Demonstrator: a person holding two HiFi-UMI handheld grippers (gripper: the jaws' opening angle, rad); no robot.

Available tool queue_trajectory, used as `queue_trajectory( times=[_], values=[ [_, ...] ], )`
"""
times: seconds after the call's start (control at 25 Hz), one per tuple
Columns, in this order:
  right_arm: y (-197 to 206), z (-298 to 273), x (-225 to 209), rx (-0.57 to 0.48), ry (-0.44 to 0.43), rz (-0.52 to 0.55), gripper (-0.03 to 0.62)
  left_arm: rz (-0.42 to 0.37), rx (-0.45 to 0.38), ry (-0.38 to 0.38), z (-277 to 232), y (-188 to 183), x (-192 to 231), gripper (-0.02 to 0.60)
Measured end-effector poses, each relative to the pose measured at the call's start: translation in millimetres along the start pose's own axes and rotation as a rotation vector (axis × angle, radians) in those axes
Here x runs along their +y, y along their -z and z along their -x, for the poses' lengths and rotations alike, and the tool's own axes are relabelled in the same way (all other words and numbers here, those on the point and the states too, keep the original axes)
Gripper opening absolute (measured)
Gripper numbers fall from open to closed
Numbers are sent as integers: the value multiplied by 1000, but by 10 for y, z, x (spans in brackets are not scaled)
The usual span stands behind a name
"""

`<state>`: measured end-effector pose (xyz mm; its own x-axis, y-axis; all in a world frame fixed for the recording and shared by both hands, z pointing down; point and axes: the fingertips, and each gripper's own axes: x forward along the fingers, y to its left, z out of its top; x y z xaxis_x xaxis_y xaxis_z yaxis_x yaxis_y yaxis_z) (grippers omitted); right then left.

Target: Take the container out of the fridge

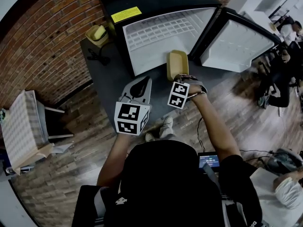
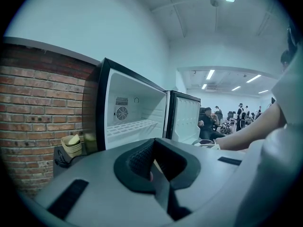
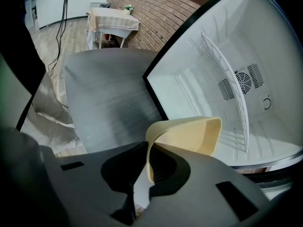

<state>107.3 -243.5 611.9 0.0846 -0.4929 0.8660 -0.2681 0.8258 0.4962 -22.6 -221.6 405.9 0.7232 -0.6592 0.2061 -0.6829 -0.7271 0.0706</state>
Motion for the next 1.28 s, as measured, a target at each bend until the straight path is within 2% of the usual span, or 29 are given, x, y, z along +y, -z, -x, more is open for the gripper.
queue_trajectory(
  times=[0.56,1.28],
  values=[
    [-20,251,396,23,5,-30,49,-2,0,53,299,142,-167,14],
    [103,563,674,-37,-13,-41,49,9,16,31,260,168,-466,14]
  ],
)
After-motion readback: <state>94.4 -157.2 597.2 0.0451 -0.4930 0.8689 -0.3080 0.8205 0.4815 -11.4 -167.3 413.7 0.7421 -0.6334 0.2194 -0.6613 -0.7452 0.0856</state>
